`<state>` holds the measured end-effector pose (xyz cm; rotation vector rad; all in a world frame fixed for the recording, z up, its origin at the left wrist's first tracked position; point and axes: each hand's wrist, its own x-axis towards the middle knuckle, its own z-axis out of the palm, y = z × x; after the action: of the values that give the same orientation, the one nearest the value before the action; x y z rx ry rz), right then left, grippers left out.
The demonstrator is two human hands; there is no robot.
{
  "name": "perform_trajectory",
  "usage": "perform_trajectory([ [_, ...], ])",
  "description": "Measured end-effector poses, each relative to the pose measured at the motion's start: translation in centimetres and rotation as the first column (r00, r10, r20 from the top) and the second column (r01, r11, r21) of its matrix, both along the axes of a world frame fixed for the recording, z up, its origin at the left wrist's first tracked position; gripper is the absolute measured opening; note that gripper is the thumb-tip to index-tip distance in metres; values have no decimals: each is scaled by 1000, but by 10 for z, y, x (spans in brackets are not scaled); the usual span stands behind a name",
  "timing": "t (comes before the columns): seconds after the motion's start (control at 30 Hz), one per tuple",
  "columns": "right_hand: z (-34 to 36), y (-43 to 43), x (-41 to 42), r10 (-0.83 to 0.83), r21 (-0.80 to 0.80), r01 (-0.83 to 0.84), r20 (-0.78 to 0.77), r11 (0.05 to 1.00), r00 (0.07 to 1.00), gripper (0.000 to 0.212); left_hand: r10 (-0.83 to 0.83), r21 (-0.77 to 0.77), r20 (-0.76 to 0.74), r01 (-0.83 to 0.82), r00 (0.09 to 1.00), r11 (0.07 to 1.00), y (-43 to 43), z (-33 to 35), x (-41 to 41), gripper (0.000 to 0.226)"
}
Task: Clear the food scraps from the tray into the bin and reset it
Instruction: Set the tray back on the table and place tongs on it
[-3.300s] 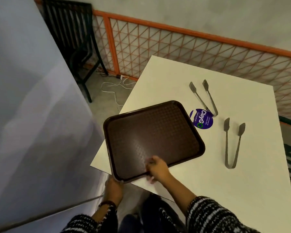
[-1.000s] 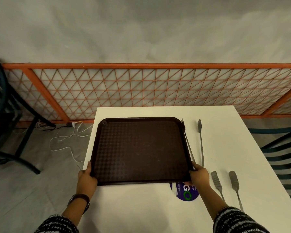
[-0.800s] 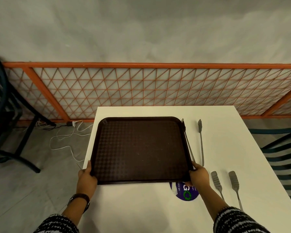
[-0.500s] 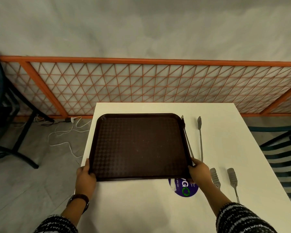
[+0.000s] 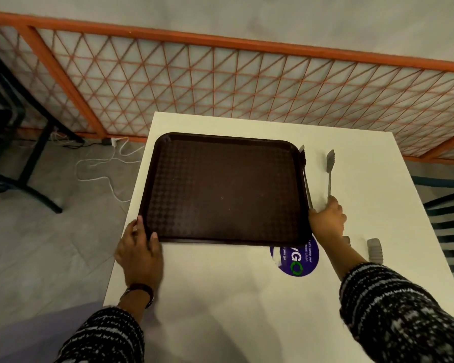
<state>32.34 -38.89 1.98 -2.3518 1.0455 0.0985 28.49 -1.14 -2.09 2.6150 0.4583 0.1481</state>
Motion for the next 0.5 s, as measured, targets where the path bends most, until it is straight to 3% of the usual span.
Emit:
perform_trajectory([
  [0.17, -9, -8, 8, -39, -33, 39, 5, 999, 999, 72, 24, 14, -28, -23, 999, 1000, 0, -7, 0, 61],
  [0.33, -6, -16, 14, -6, -74, 1, -62, 997, 998, 64, 28, 19, -37, -27, 999, 999, 1, -10, -1, 60],
  [0.5, 4, -1, 6, -29, -77, 36, 82, 996, 996, 57, 47, 22, -49, -46, 998, 999, 0, -12, -1, 59],
])
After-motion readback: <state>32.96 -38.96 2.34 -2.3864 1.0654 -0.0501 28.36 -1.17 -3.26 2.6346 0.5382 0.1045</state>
